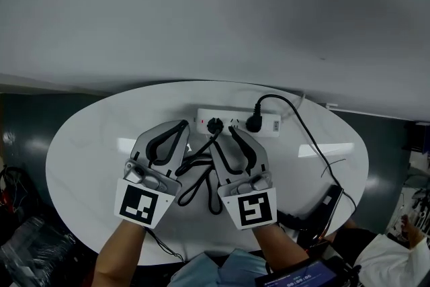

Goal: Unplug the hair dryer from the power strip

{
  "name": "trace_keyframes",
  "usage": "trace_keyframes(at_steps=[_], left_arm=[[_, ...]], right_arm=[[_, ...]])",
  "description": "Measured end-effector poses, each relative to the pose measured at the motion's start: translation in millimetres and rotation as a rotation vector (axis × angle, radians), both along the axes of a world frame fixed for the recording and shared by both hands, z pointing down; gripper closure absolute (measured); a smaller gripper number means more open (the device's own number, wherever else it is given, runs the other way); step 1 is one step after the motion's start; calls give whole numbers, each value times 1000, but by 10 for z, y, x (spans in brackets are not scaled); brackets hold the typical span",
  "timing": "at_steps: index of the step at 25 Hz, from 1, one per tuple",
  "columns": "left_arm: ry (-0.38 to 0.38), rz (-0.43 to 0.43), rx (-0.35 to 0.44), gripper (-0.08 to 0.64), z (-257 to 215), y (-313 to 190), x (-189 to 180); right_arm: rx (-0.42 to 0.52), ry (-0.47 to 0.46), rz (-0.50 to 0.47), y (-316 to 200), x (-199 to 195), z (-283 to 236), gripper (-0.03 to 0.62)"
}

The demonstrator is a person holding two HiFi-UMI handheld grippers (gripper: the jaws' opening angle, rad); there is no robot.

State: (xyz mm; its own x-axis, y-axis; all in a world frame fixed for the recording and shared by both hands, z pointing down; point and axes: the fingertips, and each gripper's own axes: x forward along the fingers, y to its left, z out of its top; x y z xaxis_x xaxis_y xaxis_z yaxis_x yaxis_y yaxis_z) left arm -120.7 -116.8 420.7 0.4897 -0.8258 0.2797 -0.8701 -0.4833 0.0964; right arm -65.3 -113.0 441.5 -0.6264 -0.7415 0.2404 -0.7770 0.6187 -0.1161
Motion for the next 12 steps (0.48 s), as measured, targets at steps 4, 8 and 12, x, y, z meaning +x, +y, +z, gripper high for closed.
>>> trace_keyframes(at_steps=[4, 8, 12], left_arm=[[6, 18, -46, 560, 55, 50, 68], [-212, 180, -2, 560, 73, 79, 12], [-115, 66, -84, 560, 12, 32, -370]], right_arm=[[7, 6, 2, -61, -81, 17, 436], [1, 94, -55, -91, -137, 121, 436], [11, 263, -153, -41, -149, 260, 453]])
